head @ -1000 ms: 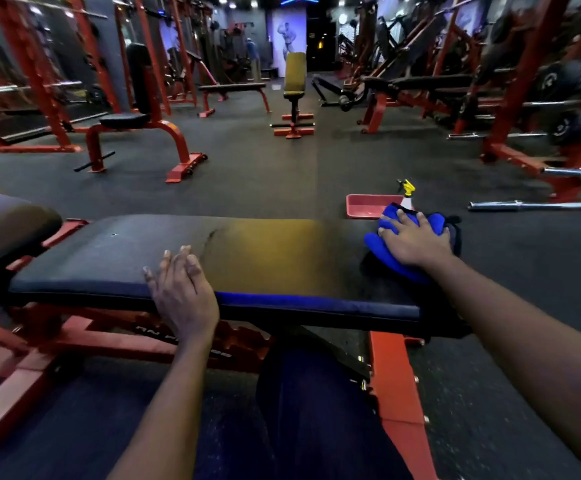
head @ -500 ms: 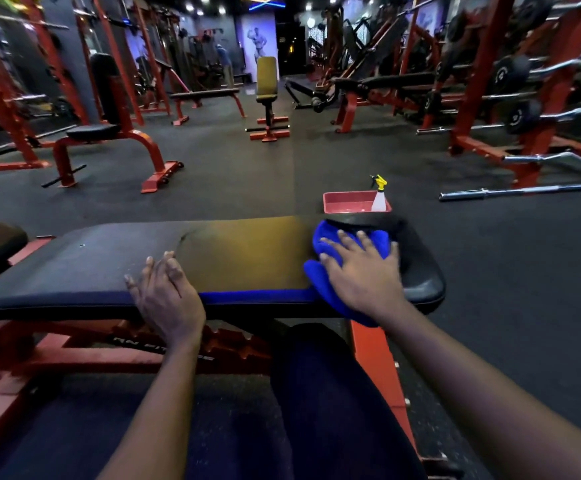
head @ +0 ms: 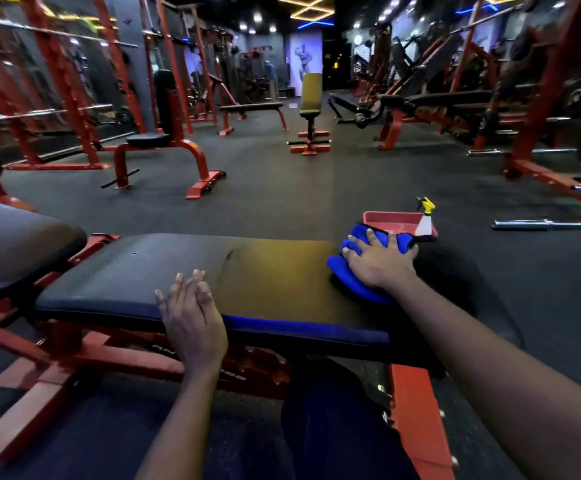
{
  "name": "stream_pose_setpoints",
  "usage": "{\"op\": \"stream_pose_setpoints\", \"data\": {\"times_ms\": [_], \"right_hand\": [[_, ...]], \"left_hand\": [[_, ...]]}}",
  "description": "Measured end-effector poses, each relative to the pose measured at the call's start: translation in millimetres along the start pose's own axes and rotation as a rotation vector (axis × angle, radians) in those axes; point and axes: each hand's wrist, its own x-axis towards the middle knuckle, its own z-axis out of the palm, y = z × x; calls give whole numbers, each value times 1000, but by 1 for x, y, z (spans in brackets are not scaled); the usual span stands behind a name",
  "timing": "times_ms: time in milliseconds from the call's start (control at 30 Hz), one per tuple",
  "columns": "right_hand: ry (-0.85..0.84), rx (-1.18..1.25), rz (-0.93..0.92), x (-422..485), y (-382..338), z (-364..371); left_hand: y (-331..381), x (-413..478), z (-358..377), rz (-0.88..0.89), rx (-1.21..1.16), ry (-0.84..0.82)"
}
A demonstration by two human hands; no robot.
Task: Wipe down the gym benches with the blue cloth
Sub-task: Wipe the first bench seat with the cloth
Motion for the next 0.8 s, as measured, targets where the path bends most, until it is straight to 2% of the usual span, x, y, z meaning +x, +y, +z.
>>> {"op": "stream_pose_setpoints", "data": {"times_ms": [467,800], "right_hand": [[-68,-37,-313,83,-150,26],[-108,-44,-532,107,-286,51]], "left_hand": [[-82,51,-9,-45,1,156],[-95,52,0,-52,23,220]]}}
